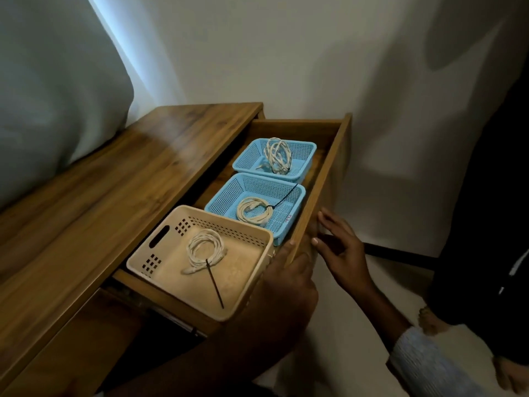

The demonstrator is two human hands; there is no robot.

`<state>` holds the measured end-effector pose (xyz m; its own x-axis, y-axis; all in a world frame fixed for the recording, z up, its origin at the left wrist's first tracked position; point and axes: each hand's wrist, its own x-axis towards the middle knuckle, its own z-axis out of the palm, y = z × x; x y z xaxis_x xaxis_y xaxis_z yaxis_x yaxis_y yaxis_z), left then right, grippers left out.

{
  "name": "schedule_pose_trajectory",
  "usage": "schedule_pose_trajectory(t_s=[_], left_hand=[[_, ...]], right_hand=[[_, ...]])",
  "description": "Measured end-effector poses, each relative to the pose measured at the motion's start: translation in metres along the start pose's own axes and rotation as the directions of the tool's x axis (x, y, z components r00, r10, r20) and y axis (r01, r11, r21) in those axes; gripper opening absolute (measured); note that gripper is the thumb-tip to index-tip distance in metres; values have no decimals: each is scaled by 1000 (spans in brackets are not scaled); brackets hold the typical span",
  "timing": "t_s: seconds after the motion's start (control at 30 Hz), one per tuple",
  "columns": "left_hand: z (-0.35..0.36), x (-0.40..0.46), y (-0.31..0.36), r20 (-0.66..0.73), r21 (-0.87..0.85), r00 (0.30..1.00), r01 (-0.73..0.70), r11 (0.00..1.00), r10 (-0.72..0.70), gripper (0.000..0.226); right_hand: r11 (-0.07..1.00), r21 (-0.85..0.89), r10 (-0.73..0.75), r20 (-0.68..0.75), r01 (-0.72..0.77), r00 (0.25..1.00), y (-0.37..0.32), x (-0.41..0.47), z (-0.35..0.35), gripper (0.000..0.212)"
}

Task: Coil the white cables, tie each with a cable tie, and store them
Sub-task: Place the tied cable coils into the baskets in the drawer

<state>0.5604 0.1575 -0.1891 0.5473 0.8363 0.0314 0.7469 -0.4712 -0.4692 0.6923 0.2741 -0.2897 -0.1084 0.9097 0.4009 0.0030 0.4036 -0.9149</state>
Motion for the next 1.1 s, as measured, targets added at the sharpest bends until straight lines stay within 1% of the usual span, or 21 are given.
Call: schedule_pose_trajectory(t_s=[0.13,0.27,0.33,0.43,0.5,0.53,0.6,0.7,0.8,1.0,1.1], left_hand=[[17,-11,-19,2,49,999,46,998,-46,34],[36,-25,-52,-55,107,998,43,993,-37,36],[44,-34,-69,-41,123,998,44,991,-39,40],[46,-53,-92,112,207,985,103,973,-128,50],[52,-68,-106,266,247,944,128,961,-194,59],[57,-76,-112,286,272,931,148,951,-227,65],[68,-91,-125,274,313,924,177,933,-267,70],[82,-113,-144,222,321,917,253,913,-332,68],[91,-129,-159,234,367,893,285,885,-384,67],[103,-143,-184,208,359,891,315,879,-404,61],[108,-146,-188,203,416,891,297,860,-406,62]], right_hand=[[1000,-9,-27,124,28,992,10,5,24,65],[998,-6,-53,211,55,976,20,23,60,73],[998,-21,-54,244,61,968,22,34,80,76],[994,-77,-46,310,73,950,22,49,109,81],[983,-142,-56,354,113,934,20,58,126,83],[974,-182,-57,376,134,925,19,63,136,84],[960,-238,-32,424,146,905,15,72,156,86],[952,-267,1,486,147,874,10,82,183,91],[946,-294,35,518,140,855,3,86,209,95],[929,-357,123,547,98,828,-6,99,248,108],[907,-407,149,548,106,823,-11,102,257,105]])
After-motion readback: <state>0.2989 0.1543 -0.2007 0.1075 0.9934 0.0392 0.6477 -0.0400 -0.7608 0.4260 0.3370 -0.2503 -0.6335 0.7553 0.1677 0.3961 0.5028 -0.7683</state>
